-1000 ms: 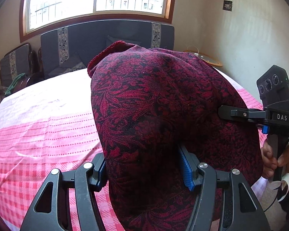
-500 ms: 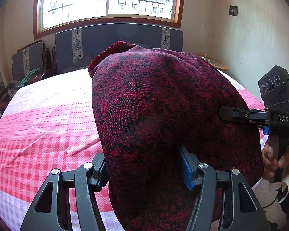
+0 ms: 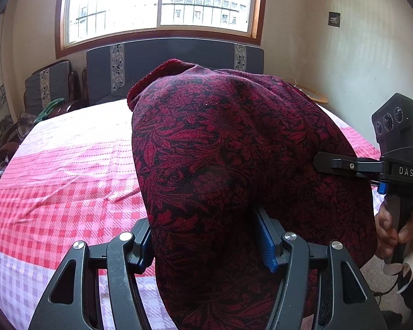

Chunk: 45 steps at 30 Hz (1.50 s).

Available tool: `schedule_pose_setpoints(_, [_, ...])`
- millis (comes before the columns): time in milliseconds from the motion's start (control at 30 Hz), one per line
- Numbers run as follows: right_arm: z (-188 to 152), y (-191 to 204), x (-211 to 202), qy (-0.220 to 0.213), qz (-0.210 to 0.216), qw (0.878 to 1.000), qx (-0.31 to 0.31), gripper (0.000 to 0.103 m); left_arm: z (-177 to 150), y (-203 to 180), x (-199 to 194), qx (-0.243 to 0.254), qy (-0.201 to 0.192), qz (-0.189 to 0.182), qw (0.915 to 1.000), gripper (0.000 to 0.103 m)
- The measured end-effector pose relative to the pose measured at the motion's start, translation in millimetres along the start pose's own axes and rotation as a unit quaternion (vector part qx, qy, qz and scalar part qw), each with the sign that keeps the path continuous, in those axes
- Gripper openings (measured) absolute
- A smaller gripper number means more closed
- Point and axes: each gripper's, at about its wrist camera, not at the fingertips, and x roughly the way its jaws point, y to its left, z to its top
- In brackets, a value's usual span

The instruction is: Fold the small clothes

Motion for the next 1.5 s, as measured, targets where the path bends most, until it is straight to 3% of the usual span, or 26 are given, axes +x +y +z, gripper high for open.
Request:
schedule_pose_setpoints(567, [-1.4, 11.8, 6.4, -0.007, 0.000, 1.000, -0.030, 0.035, -20.6, -3.8, -22.7, -0.001, -0.015, 0.013, 0.9998, 0.061])
schedule_pose_setpoints(1500, [-18.5, 4.0, 39.9, 0.017, -0.020, 0.999, -0.026, 0.035, -37.8, -6.1, 5.2, 0.000, -0.010, 0.048, 0.9988, 0.062])
